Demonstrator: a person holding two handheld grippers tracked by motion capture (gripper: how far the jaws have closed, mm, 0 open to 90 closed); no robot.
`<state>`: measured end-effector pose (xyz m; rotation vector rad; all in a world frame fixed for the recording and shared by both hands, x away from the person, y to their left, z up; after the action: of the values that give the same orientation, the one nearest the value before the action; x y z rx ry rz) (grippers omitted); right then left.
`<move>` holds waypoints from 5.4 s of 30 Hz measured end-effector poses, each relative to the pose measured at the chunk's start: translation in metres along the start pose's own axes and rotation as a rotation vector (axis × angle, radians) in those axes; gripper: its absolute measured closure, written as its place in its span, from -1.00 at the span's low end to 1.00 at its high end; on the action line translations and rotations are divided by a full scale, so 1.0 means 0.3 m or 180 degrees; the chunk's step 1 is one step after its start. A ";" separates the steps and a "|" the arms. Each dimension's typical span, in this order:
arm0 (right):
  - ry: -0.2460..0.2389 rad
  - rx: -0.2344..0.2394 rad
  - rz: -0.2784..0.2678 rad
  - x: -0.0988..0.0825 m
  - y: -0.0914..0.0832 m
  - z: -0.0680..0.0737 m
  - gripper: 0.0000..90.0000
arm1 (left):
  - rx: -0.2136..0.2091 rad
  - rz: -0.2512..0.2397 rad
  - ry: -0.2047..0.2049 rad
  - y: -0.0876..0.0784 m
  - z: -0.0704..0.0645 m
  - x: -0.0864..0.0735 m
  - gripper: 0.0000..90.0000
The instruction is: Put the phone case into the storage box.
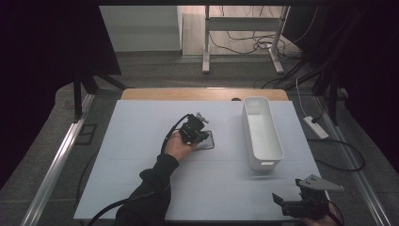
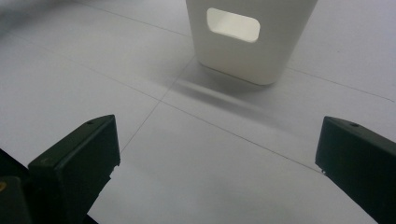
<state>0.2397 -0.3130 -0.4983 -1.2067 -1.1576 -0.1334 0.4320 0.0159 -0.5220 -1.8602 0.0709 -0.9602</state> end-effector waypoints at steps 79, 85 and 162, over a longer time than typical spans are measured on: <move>-0.0045 -0.0011 0.0071 0.001 0.007 0.006 -0.99 | 0.0058 0.0216 -0.0155 -0.146 0.090 -0.357 0.97; -0.0037 -0.0009 0.0070 0.001 0.007 0.005 -0.99 | 0.0134 0.0199 -0.0250 -0.187 0.142 -0.402 0.97; -0.0044 -0.0024 0.0105 0.003 0.010 0.006 -0.99 | 0.0398 0.0198 -0.0581 -0.302 0.296 -0.454 -1.00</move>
<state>0.2406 -0.3099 -0.4997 -1.2344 -1.1495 -0.1048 0.3640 0.1876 -0.5459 -1.8109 -0.0409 -0.7324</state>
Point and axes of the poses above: each handheld gripper's, and its own axes: y roughly forward along the jaws, x roughly out of its top, z roughly to its left, the point moved 4 cm from there along y, roughly forward along the jaws, and after that the axes turned 10 degrees about -y, right-handed, at the moved point
